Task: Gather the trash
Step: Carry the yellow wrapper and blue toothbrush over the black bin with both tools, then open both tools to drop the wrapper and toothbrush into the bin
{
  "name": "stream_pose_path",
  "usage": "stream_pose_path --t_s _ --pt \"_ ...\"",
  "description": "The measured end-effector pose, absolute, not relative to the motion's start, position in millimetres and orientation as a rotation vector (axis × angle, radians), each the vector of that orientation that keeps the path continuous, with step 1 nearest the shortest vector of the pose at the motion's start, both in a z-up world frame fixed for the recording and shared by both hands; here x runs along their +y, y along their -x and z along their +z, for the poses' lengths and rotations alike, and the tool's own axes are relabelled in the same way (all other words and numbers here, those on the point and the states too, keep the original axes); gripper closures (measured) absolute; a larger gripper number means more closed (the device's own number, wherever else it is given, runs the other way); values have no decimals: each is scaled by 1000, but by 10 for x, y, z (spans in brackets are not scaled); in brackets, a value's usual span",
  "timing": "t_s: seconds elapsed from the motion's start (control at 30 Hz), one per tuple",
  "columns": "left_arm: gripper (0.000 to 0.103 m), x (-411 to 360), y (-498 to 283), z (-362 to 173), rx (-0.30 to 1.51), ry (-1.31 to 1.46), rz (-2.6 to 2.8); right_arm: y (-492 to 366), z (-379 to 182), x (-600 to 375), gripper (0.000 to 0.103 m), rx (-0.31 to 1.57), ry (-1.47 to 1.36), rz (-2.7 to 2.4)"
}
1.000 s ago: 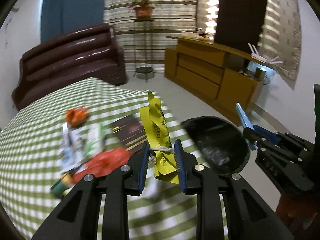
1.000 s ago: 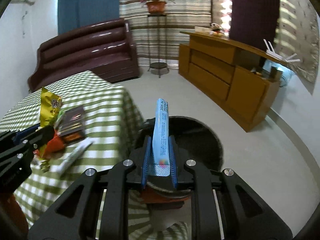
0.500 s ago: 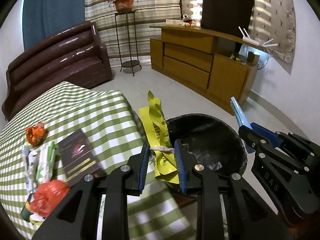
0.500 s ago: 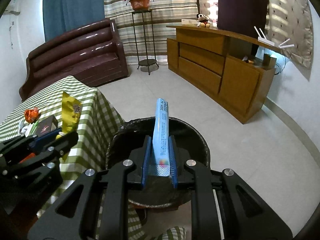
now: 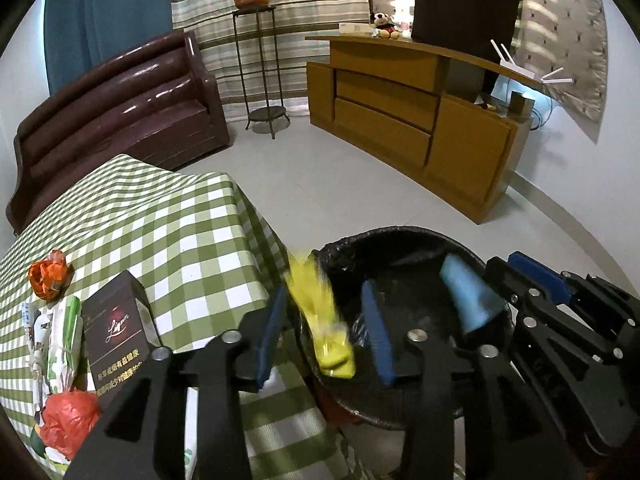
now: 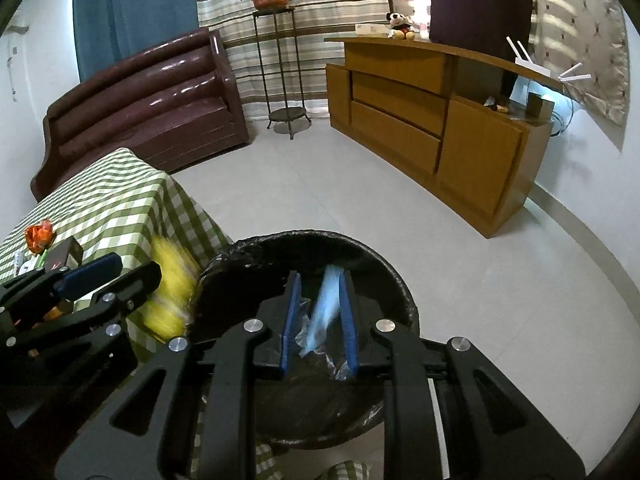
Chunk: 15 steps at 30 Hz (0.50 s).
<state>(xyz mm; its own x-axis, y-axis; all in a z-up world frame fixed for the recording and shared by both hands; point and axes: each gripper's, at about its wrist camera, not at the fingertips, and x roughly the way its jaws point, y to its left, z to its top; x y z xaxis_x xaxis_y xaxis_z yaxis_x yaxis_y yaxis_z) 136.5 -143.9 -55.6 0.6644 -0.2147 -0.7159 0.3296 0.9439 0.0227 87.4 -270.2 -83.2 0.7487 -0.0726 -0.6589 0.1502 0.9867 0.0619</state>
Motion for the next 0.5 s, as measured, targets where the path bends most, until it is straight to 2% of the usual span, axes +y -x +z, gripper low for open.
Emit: stream_pose_path --t_s 0.03,0.13,0.2,0.4,0.47,0.5 --pt "60 -1445 -1361 -557 786 -156 -309 -870 -826 -2710 76 711 -115 -126" --pt "54 -1440 -1359 -547 783 -151 -310 -840 -796 -2717 73 701 -121 -133" --pt "52 -1421 -1361 -539 783 -141 -309 -815 -772 -2743 68 692 -127 -140" --pt "46 -1340 -1303 -433 771 -112 -301 -736 -699 -2762 49 671 -145 -157" --pt "45 -1289 -1262 -395 766 -102 -297 -680 -669 -2754 39 646 -152 -177" --pt "44 -1249 -1230 -369 762 -98 -294 -655 -650 -2744 38 636 -156 -187"
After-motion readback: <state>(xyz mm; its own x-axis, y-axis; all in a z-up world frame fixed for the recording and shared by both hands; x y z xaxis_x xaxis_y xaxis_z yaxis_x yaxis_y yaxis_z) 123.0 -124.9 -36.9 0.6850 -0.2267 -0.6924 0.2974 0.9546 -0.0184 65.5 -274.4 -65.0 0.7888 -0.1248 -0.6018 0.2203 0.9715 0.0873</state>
